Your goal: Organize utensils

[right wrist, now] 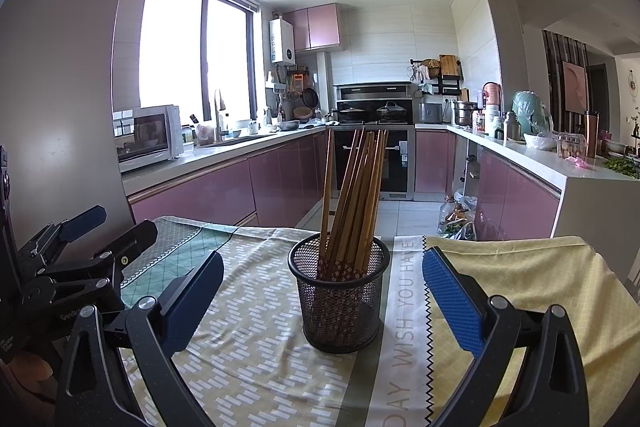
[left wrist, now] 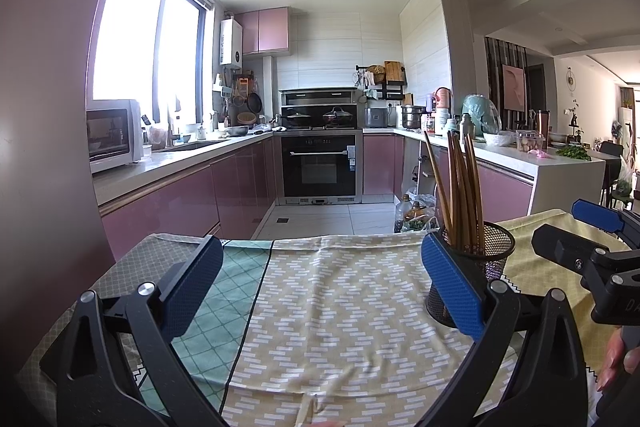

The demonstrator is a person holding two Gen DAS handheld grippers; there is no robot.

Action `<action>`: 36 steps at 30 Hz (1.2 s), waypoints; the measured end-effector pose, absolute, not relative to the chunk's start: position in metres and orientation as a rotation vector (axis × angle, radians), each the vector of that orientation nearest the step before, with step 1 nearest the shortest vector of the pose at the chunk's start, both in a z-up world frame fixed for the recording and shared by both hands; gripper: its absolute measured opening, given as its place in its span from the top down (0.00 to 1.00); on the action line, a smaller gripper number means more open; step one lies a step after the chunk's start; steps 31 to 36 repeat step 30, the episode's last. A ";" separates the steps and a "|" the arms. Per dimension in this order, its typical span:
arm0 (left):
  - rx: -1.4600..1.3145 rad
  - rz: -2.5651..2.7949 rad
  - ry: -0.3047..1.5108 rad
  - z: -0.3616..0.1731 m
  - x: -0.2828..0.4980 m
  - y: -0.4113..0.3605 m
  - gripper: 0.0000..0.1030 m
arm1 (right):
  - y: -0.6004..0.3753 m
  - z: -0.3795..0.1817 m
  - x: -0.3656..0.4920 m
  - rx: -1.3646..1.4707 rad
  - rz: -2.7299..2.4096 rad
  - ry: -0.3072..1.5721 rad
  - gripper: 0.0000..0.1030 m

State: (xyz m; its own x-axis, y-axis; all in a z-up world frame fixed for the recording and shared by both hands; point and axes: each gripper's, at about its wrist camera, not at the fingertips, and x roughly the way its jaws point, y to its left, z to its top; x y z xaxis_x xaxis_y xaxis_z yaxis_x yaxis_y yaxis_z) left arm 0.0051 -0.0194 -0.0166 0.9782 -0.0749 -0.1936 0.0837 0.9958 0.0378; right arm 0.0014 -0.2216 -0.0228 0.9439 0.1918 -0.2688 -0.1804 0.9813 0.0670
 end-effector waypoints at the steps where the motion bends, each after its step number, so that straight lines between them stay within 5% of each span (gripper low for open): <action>1: 0.047 -0.080 0.193 -0.017 0.005 -0.019 0.05 | -0.221 -0.023 0.001 0.042 0.190 0.278 0.06; 23: 0.081 -0.098 0.217 -0.021 0.006 -0.025 0.05 | -0.227 -0.027 0.003 0.035 0.180 0.294 0.06; 30: 0.024 -0.090 0.359 -0.032 0.031 0.001 0.05 | -0.292 -0.056 0.034 0.039 0.032 0.520 0.06; 36: 0.024 -0.090 0.359 -0.032 0.031 0.001 0.05 | -0.292 -0.056 0.034 0.039 0.032 0.520 0.06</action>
